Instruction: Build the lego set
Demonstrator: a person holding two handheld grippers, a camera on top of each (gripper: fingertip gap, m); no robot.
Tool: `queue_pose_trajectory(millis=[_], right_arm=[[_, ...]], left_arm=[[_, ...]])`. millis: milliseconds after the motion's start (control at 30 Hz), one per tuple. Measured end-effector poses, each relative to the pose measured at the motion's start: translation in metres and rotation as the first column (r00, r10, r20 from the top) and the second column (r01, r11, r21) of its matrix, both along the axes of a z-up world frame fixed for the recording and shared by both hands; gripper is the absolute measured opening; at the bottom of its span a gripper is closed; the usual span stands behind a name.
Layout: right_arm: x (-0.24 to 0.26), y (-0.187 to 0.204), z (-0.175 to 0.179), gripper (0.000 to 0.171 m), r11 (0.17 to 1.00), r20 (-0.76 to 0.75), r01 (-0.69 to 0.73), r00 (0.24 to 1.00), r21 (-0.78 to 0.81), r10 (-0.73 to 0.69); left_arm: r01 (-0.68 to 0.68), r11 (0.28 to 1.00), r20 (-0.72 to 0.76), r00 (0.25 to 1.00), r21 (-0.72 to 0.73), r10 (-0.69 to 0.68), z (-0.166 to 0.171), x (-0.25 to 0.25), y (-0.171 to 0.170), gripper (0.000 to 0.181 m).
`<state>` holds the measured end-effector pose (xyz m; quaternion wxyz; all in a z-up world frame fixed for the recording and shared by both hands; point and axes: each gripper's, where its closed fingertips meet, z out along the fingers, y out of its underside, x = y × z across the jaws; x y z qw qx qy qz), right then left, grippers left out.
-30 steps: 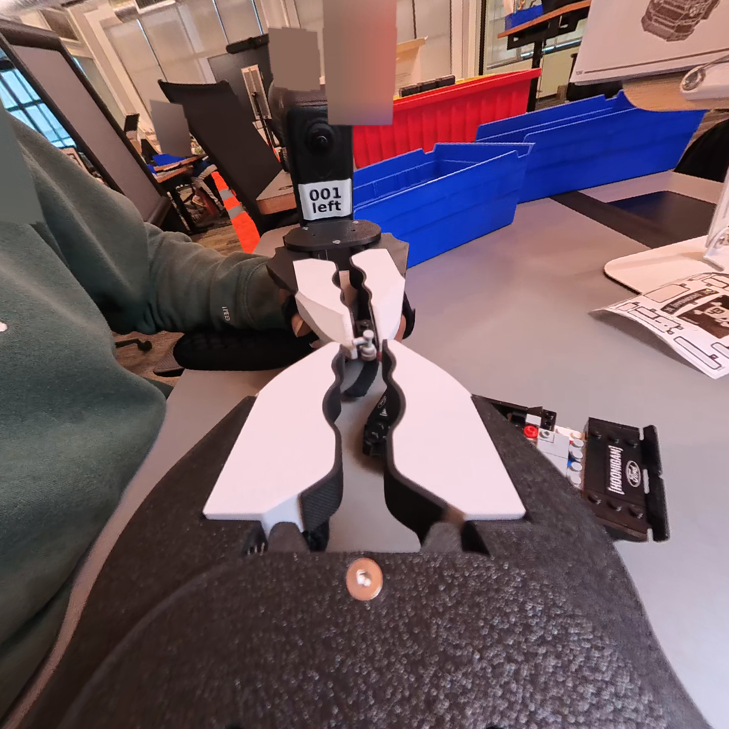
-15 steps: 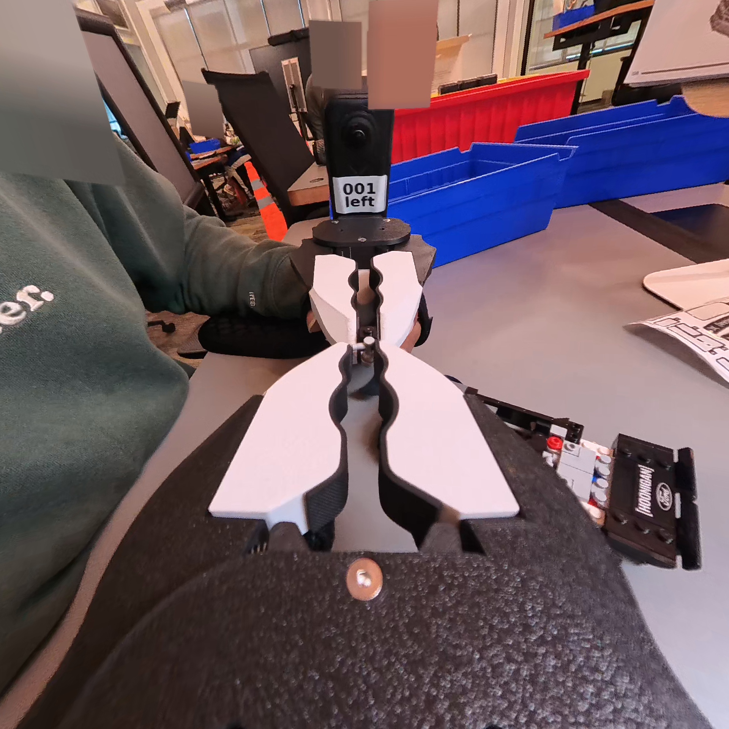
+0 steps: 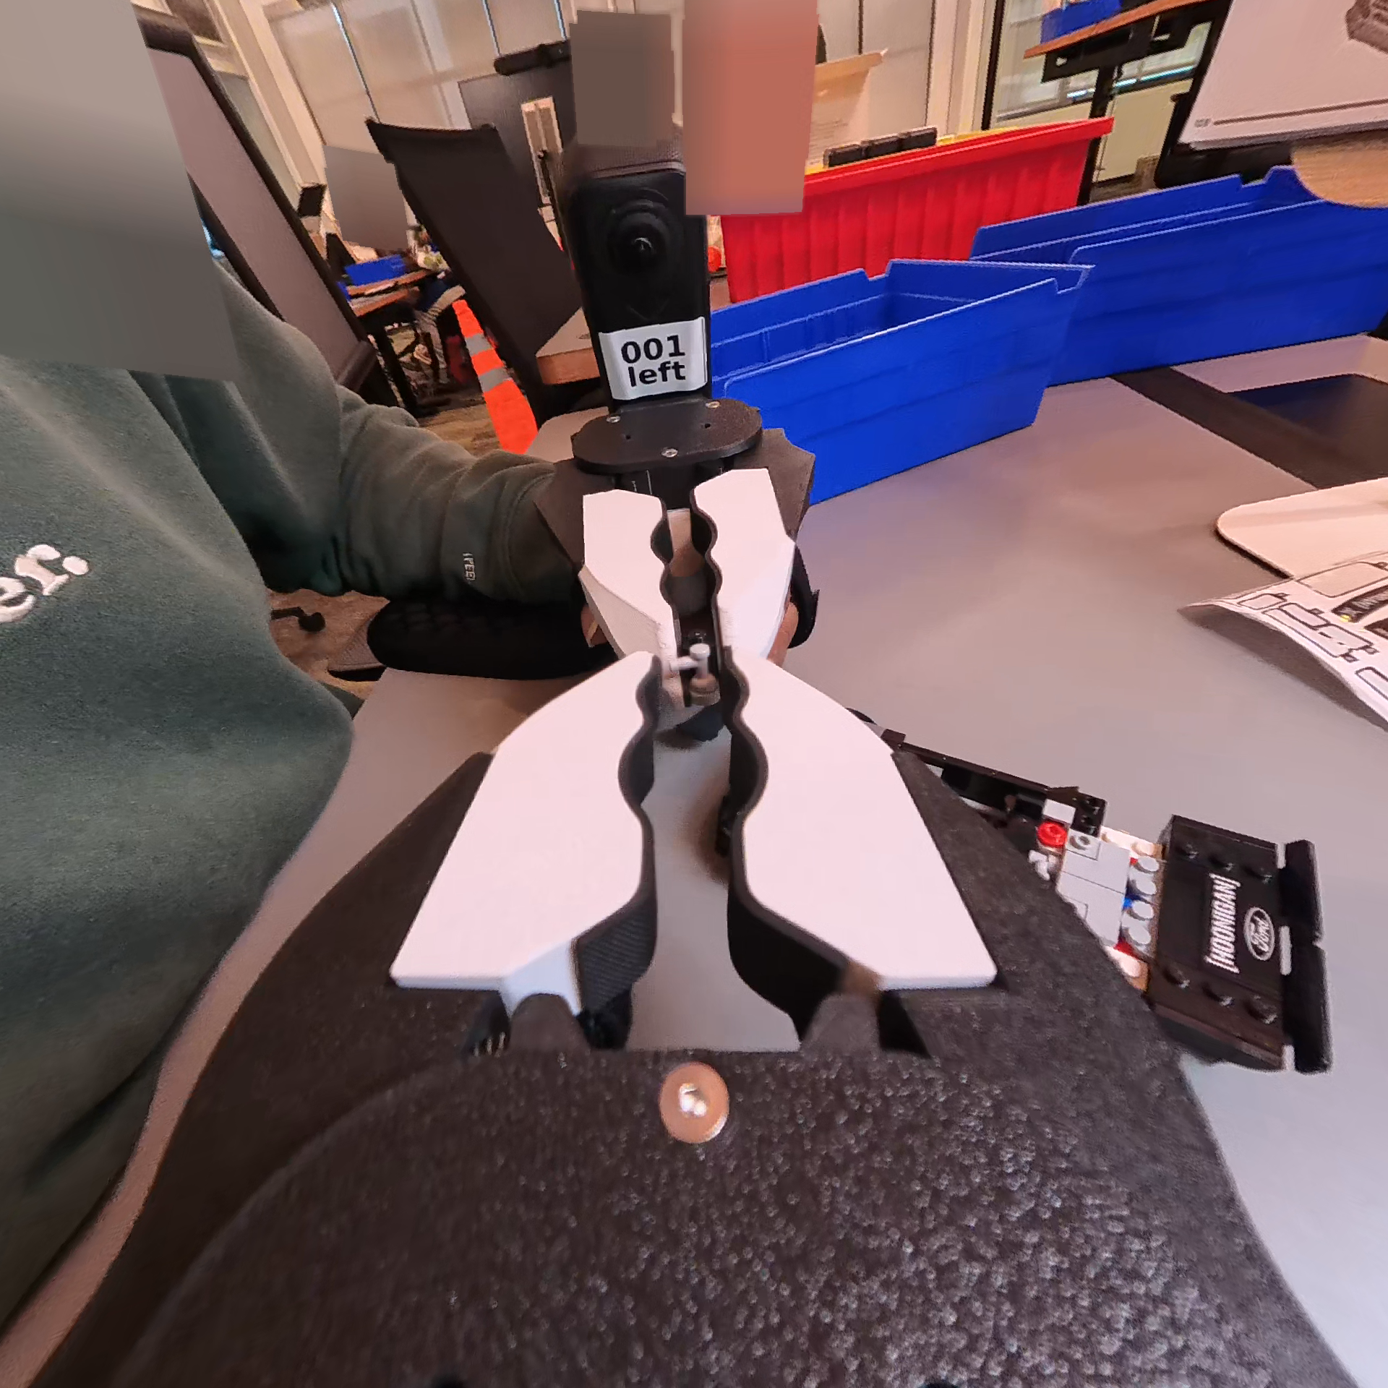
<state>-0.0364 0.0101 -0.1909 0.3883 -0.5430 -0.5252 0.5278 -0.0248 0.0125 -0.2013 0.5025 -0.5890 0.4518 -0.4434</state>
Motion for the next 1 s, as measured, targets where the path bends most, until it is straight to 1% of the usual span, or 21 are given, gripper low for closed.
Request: queue_pose_trajectory(millis=[167,333,400,533,667,800,867,1000], right_arm=[[-0.002,-0.001,-0.004,0.01,0.999,0.021,0.009,1.0,0.05,-0.011],[-0.001,0.0,0.002,0.01,1.0,-0.009,0.014,1.0,0.024,-0.014],[0.0,0.002,0.005,0.01,1.0,-0.029,0.019,0.999,0.0,-0.019],[0.0,0.002,0.005,0.01,1.0,-0.029,0.013,0.999,-0.014,-0.013],[-0.001,0.0,0.006,0.01,1.0,-0.032,0.004,0.999,-0.025,-0.005],[0.003,-0.006,0.01,0.014,0.994,-0.057,-0.063,0.997,-0.086,0.058],[0.005,-0.007,0.012,0.013,0.989,-0.072,-0.088,0.994,-0.121,0.08],[0.006,-0.009,0.009,0.009,0.99,-0.058,-0.099,0.994,-0.105,0.094]], left_arm=[[-0.002,1.0,-0.024,1.0,0.004,0.002,-0.004,0.001,-0.001,0.009],[-0.01,1.0,0.008,1.0,0.014,0.01,0.002,-0.001,0.0,0.01],[-0.024,1.0,0.023,0.999,0.011,0.024,0.004,-0.003,0.002,0.016],[-0.02,1.0,0.018,1.0,0.003,0.02,0.004,-0.002,0.001,0.009],[-0.01,1.0,0.015,1.0,-0.009,0.01,0.004,-0.001,0.0,0.009],[0.028,0.999,0.021,0.999,-0.023,-0.028,0.005,0.0,-0.006,0.009],[0.045,0.999,0.023,0.999,-0.02,-0.044,0.005,0.0,-0.009,0.008],[0.06,0.998,0.018,0.998,-0.015,-0.06,0.005,0.001,-0.012,0.008]])
